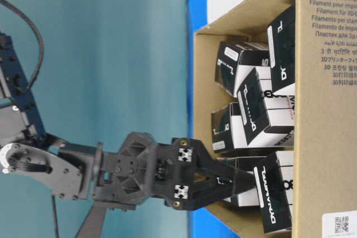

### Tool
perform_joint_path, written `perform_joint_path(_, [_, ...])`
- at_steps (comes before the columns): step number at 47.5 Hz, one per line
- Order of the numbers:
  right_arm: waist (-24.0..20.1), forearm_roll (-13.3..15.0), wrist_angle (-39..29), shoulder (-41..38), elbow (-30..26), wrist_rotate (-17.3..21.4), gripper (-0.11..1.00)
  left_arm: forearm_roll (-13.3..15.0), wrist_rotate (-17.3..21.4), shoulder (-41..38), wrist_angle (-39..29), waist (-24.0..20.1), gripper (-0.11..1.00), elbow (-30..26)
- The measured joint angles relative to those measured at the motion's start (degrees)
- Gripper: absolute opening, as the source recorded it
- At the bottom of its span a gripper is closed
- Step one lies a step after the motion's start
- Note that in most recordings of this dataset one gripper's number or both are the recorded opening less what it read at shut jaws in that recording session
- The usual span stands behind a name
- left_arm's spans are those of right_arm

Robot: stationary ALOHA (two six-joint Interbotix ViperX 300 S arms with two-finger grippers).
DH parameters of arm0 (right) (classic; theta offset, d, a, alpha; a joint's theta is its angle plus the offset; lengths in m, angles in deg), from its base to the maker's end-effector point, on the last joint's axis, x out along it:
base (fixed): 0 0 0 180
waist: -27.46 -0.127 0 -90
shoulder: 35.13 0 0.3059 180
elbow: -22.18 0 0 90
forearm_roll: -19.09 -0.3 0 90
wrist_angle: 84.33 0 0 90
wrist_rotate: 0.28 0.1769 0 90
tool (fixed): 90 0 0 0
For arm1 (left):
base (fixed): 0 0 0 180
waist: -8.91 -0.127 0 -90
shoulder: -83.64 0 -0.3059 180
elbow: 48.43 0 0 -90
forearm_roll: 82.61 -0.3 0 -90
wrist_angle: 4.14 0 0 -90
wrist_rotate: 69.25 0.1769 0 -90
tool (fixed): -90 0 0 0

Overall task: Pick a box that is randomly placed inside the cardboard box.
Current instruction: 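Lower the right gripper onto a DYNAMIXEL box and close on it, then lift the held box out and carry it right over the white tray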

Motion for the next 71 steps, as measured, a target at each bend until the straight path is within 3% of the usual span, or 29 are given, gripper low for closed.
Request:
perform_joint_path(17, [0.1,0.0,1.5,-0.7,1.1,0.5,0.99,0.0,0.0,0.0,0.0,0.0,-0.06,0.0])
perform_joint_path(20, [0.0,0.0,1.7,-0.6,0.8,1.1,0.93,0.0,0.0,-0.1,0.0,0.1,-0.06,0.0])
perform_joint_path(26, [-0.1,0.1,1.8,0.2,-0.5,1.8,0.71,0.0,0.0,0.0,0.0,0.0,-0.06,-0.1])
perform_joint_path(37, [-0.1,0.0,-0.4,3.8,-3.4,4.0,0.71,0.0,0.0,0.0,0.0,0.1,-0.06,0.0])
perform_joint_path(52, [-0.1,0.1,-13.2,10.0,-4.8,4.7,0.71,0.0,0.0,0.0,0.0,0.1,-0.06,0.0])
perform_joint_path(62, [0.4,0.0,-17.5,17.7,-1.4,5.4,0.71,0.0,0.0,-0.1,0.0,0.1,-0.06,0.0])
perform_joint_path(71, [2.4,0.0,-18.7,24.6,5.7,7.0,0.71,0.0,0.0,0.0,0.0,0.1,-0.06,0.0])
